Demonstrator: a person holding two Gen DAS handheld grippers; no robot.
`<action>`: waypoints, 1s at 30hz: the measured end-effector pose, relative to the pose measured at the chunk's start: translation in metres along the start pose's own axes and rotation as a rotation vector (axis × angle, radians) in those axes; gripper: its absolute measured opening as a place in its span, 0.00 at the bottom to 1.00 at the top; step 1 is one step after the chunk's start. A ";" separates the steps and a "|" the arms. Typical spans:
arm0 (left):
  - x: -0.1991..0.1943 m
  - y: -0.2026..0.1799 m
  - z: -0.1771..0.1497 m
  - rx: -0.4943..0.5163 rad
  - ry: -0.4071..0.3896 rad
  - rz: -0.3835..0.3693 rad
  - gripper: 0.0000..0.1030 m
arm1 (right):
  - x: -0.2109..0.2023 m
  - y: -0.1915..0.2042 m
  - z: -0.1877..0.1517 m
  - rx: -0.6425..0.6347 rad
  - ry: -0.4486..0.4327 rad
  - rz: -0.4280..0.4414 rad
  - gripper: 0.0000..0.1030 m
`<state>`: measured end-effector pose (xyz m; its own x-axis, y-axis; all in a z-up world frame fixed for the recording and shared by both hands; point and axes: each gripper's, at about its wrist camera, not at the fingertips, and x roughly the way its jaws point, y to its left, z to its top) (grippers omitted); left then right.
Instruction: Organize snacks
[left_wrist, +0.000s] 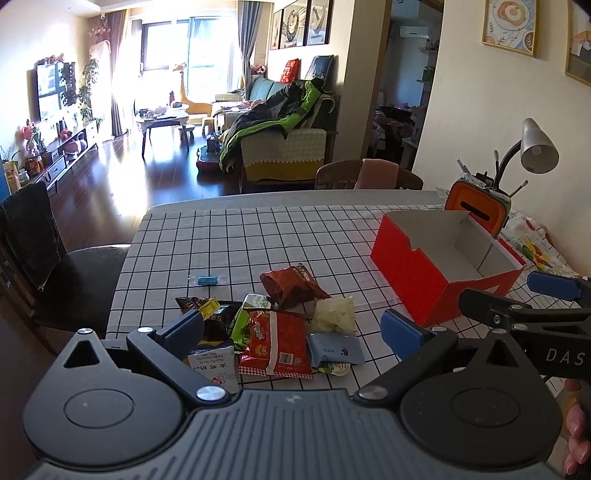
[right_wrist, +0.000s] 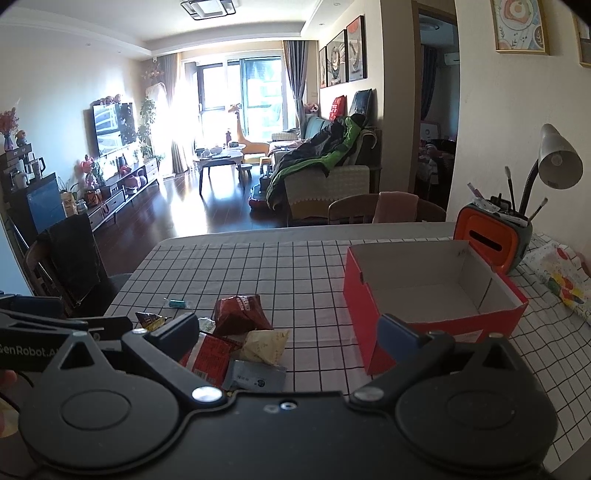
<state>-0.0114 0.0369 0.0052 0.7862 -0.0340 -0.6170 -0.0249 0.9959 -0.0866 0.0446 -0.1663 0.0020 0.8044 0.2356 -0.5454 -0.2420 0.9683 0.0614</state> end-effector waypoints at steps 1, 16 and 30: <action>0.001 0.000 0.001 -0.002 0.003 0.001 1.00 | 0.001 -0.001 0.001 -0.003 0.002 0.002 1.00; 0.037 0.014 0.000 -0.052 0.084 0.042 1.00 | 0.047 -0.001 0.007 -0.034 0.094 0.060 1.00; 0.070 0.065 -0.009 -0.167 0.179 0.171 1.00 | 0.115 -0.005 -0.004 -0.115 0.226 0.182 0.92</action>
<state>0.0363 0.0991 -0.0502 0.6405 0.1044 -0.7608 -0.2605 0.9615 -0.0874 0.1363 -0.1444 -0.0646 0.6043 0.3679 -0.7067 -0.4412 0.8931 0.0877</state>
